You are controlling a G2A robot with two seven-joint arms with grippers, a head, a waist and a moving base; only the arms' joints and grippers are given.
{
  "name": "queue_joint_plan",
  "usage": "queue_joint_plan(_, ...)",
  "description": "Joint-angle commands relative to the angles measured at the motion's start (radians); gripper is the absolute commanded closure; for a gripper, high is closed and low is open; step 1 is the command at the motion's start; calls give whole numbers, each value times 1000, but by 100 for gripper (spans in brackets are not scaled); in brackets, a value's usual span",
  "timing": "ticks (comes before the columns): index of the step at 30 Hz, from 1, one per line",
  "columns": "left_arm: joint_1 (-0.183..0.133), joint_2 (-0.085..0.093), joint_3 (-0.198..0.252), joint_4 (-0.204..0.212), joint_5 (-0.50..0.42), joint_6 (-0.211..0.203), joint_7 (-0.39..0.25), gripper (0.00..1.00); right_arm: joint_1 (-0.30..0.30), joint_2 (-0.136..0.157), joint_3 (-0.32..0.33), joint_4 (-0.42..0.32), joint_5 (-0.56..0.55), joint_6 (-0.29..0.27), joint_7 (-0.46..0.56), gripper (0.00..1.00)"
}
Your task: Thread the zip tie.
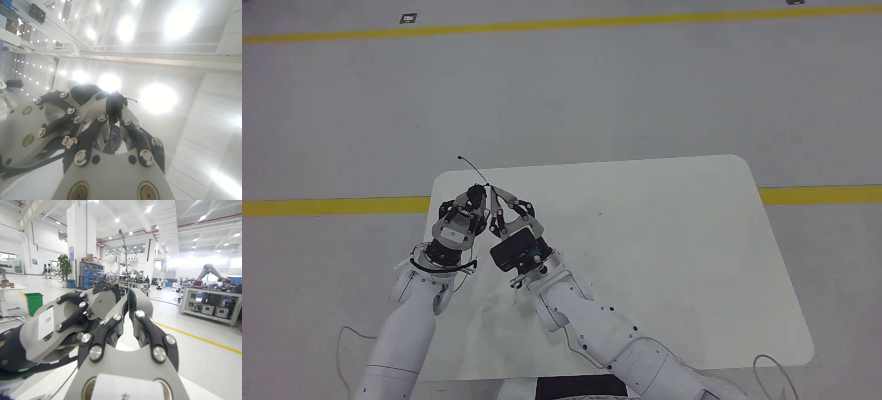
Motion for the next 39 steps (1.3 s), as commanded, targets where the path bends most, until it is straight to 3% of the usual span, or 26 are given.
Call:
queue_joint_plan(1, 0, 0, 0, 0, 0, 0, 0, 100, 0, 2, 0, 2, 0, 0, 0, 100)
queue_joint_plan(39, 0, 0, 0, 0, 0, 0, 0, 100, -3, 53, 2, 89, 0, 0, 53, 100)
